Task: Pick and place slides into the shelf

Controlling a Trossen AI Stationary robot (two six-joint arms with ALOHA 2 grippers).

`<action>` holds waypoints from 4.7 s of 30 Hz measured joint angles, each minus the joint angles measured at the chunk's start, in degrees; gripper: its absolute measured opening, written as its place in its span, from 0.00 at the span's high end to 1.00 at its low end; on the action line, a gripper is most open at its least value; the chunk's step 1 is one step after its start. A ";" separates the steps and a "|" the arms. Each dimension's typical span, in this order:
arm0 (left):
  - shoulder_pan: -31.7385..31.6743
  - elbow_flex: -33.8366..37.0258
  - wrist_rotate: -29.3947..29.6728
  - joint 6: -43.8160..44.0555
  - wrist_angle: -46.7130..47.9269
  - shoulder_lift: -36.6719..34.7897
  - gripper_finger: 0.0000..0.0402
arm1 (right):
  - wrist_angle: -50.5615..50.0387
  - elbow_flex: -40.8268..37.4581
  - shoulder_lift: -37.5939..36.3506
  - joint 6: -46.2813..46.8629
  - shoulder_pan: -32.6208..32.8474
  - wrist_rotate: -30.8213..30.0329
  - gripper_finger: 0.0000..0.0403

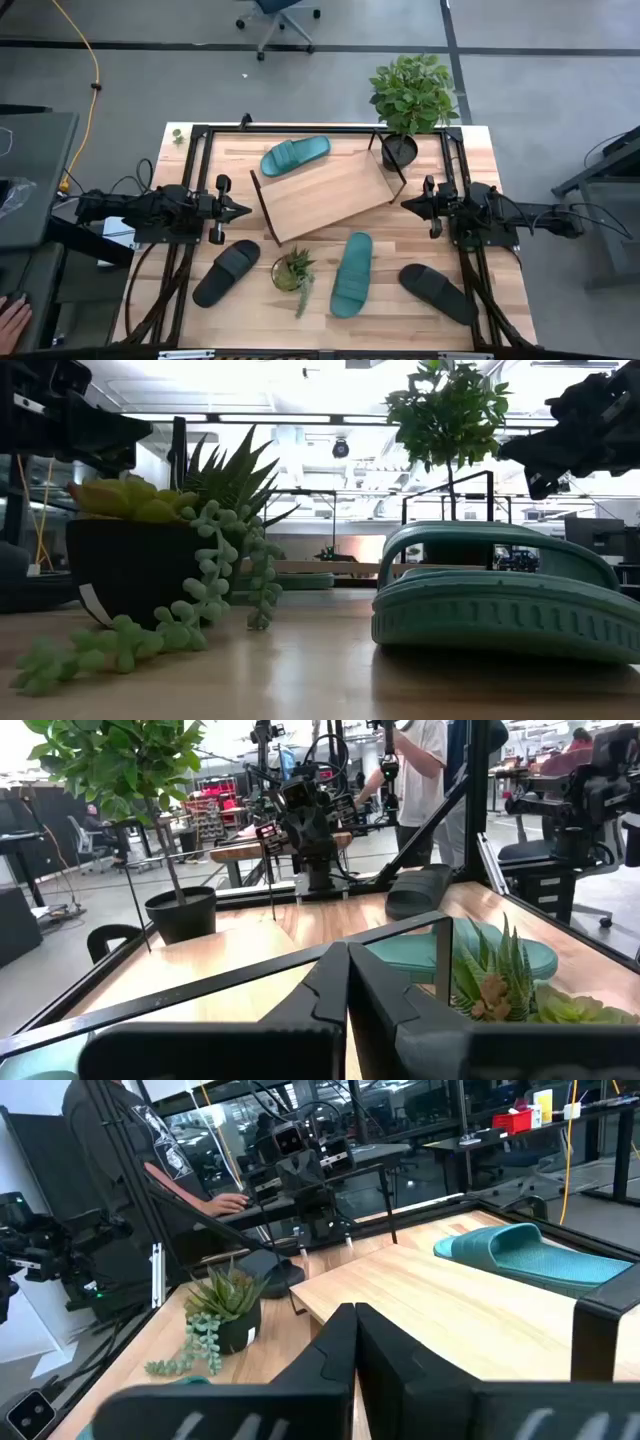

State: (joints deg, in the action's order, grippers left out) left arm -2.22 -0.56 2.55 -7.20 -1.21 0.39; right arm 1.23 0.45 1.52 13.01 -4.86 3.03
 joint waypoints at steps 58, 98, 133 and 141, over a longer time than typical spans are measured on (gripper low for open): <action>0.00 0.00 -0.02 0.00 0.02 0.00 1.00 | -0.01 0.01 0.00 0.00 0.01 0.00 1.00; 0.00 0.00 1.57 2.93 -0.33 0.00 1.00 | -0.02 0.01 0.02 0.01 0.01 0.00 1.00; 0.00 0.00 7.44 34.41 -2.12 0.02 1.00 | 0.88 0.02 0.00 61.17 0.00 -9.04 1.00; -0.02 0.00 11.57 36.00 -10.07 0.02 1.00 | 18.92 0.80 0.00 54.02 0.00 -10.06 1.00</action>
State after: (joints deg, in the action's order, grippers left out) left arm -2.24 -0.56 14.11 28.80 -11.28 0.40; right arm 20.15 1.24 1.52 67.03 -4.86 -7.04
